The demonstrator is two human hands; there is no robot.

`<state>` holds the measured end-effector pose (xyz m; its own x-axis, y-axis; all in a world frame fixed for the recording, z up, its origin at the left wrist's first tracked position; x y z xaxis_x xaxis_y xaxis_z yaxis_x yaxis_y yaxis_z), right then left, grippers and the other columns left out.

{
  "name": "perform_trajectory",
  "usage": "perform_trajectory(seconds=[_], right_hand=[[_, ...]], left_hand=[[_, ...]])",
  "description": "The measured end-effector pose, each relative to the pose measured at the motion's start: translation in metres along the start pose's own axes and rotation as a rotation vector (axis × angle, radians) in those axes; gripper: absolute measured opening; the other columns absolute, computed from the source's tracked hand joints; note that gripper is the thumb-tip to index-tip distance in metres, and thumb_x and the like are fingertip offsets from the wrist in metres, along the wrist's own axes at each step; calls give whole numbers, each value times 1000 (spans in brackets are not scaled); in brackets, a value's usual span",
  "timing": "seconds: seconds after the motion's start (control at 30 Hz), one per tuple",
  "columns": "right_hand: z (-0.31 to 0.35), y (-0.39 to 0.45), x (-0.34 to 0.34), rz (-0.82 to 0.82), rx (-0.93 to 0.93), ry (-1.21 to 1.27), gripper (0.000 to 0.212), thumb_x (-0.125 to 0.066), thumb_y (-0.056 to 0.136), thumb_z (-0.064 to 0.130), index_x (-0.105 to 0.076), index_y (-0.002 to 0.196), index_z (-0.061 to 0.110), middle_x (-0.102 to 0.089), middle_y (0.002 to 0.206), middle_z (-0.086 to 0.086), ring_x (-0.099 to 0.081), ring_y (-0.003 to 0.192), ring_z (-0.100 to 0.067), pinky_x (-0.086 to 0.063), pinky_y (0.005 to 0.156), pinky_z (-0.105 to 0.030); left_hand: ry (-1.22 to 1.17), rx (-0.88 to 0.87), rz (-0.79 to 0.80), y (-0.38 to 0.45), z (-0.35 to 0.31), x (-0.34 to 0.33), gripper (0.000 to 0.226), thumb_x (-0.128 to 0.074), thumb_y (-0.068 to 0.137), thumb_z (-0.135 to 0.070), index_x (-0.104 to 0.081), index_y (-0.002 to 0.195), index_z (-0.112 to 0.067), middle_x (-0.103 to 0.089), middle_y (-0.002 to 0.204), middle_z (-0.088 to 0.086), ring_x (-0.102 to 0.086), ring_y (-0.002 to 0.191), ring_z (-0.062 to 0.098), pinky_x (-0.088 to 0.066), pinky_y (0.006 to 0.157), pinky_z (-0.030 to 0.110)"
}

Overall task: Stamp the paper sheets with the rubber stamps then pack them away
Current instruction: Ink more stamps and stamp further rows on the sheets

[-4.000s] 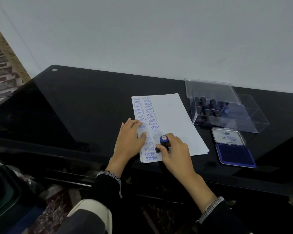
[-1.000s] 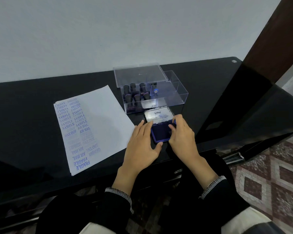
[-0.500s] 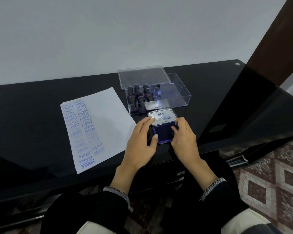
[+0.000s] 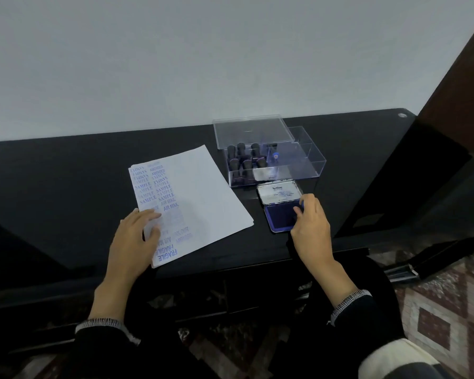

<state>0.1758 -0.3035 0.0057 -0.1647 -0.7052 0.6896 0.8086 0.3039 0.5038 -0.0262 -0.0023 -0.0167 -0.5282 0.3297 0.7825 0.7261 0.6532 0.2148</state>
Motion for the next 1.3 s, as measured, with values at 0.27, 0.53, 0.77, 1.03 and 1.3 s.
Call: perform_trajectory(seconds=[0.27, 0.53, 0.77, 1.03, 1.3], right_hand=[[8, 1, -3, 97, 14, -187, 11, -48, 92, 1, -47, 102, 7, -52, 94, -7, -50, 83, -24, -35, 58, -30], [84, -6, -28, 277, -163, 398, 22, -48, 96, 7, -45, 117, 13, -54, 102, -3, -52, 89, -18, -36, 68, -23], [152, -40, -77, 373, -29, 641, 24, -53, 95, 13, -40, 103, 32, -61, 95, 0, -60, 86, -13, -46, 74, -18], [161, -55, -96, 395, 139, 508, 19, -51, 96, 18, -45, 113, 24, -57, 98, 9, -56, 87, -6, -44, 74, -14], [159, -59, -99, 399, 137, 541, 21, -52, 94, 14, -48, 115, 18, -55, 100, 6, -55, 88, -6, -40, 75, -6]], left_hand=[[40, -24, -65, -7, 2, 1, 32, -53, 94, -18, -61, 125, -15, -50, 142, -1, -30, 141, 15, -26, 116, 45], [19, 1, -71, -7, 3, 2, 37, -55, 92, -18, -59, 129, -11, -52, 140, 0, -34, 138, 16, -20, 118, 42], [45, 1, -87, -9, 2, 6, 39, -56, 91, -23, -60, 129, -14, -51, 140, -3, -40, 133, 13, -15, 118, 36], [63, -2, -105, -7, 6, 5, 42, -56, 92, -32, -58, 130, -15, -51, 140, -3, -40, 133, 13, -15, 118, 36], [64, 8, -129, -7, 9, 5, 44, -56, 91, -36, -58, 131, -18, -51, 140, -5, -40, 133, 10, -13, 118, 34]])
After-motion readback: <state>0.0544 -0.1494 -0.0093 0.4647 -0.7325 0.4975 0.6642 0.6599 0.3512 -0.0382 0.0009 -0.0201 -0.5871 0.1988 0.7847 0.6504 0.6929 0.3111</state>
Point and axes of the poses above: each hand's wrist, its own y-axis towards the middle knuckle, its own x-axis out of the back of the hand, z = x × y, the point moved 8 cm from there along y, towards the middle knuckle
